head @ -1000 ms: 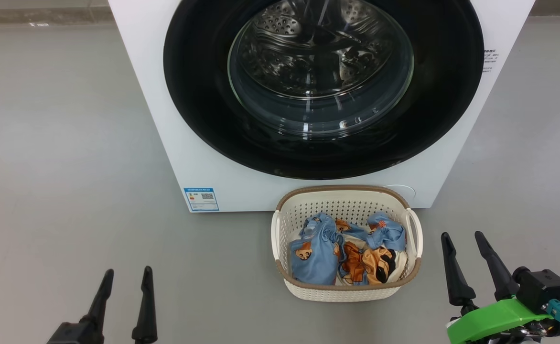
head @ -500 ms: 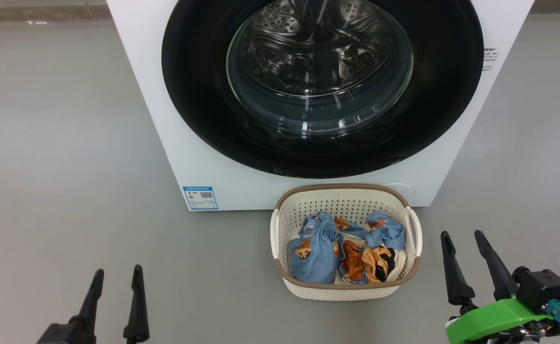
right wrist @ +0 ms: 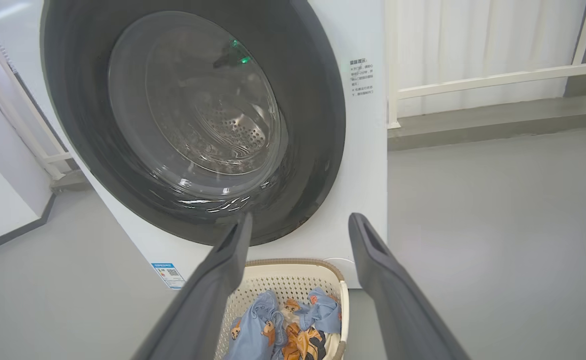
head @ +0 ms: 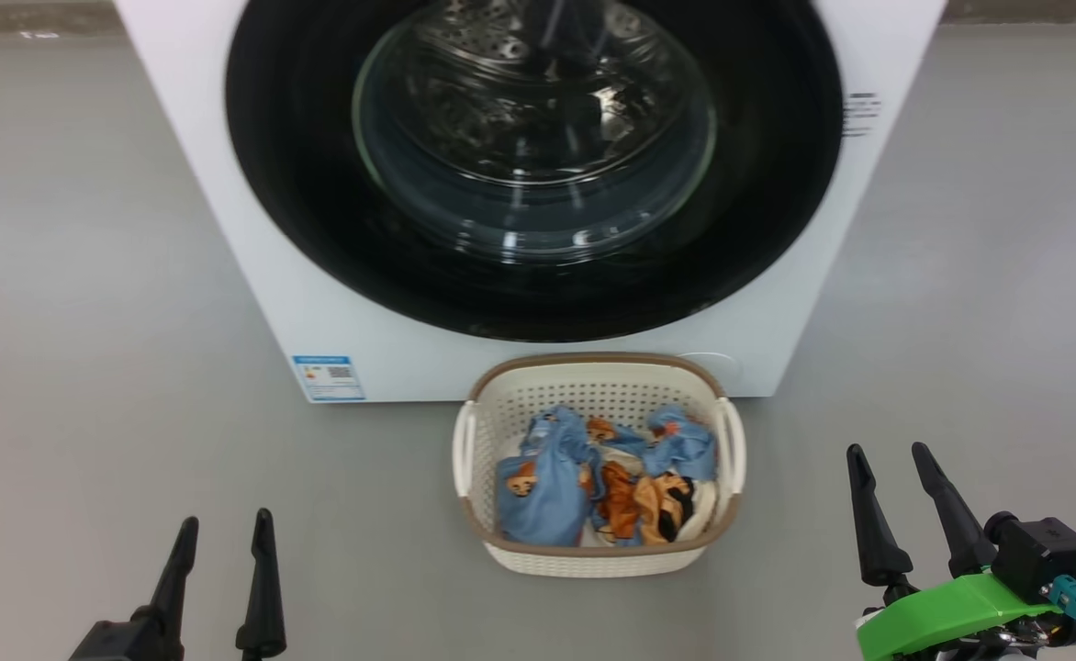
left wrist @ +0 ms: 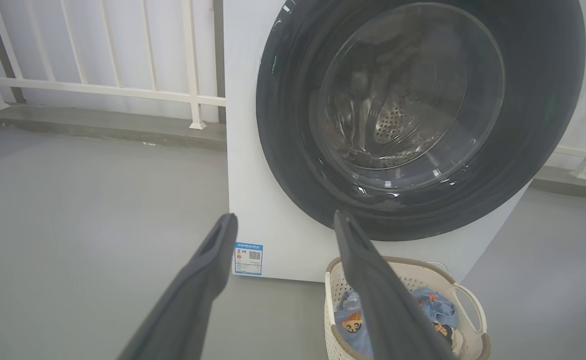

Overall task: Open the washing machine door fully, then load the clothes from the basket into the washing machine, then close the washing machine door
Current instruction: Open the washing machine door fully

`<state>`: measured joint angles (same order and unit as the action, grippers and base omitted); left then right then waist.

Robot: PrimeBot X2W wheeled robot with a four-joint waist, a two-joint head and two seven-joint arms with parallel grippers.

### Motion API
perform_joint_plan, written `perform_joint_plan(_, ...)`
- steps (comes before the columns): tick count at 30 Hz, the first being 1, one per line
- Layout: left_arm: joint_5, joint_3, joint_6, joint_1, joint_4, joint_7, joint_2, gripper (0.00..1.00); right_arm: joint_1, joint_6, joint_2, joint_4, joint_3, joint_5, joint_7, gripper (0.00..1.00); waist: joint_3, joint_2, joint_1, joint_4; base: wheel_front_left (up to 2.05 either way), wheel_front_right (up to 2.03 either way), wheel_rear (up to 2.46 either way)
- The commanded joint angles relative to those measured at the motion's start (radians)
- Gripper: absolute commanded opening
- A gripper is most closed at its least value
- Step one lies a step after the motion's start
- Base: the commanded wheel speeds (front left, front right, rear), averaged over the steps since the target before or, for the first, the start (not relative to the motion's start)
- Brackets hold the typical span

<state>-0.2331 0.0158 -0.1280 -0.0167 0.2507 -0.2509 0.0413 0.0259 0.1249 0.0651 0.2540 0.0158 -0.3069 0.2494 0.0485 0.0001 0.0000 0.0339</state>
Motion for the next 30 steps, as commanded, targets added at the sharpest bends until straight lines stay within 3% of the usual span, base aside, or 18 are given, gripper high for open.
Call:
perform_joint_plan(1, 0.014, 0.032, 0.005, -0.031, -0.026, -0.011, 0.009, 1.00, 0.008, 0.006, 0.009, -0.025, 0.017, 0.008, 0.012, 1.00, 0.001, -0.0001, 0.0000, -0.001, 1.23, 1.23, -2.46)
perform_joint_plan(19, -0.031, 0.021, 0.006, -0.031, -0.036, -0.011, 0.009, 1.00, 0.009, 0.006, 0.005, -0.025, 0.015, 0.010, 0.012, 1.00, 0.000, -0.0001, 0.0000, -0.003, 1.20, 1.19, -2.39)
perform_joint_plan(30, -0.047, 0.009, 0.002, -0.030, -0.029, -0.011, 0.009, 1.00, 0.010, 0.006, 0.006, -0.022, 0.012, 0.006, 0.012, 1.00, 0.000, -0.0001, 0.0000, 0.000, 0.47, 0.47, -0.95)
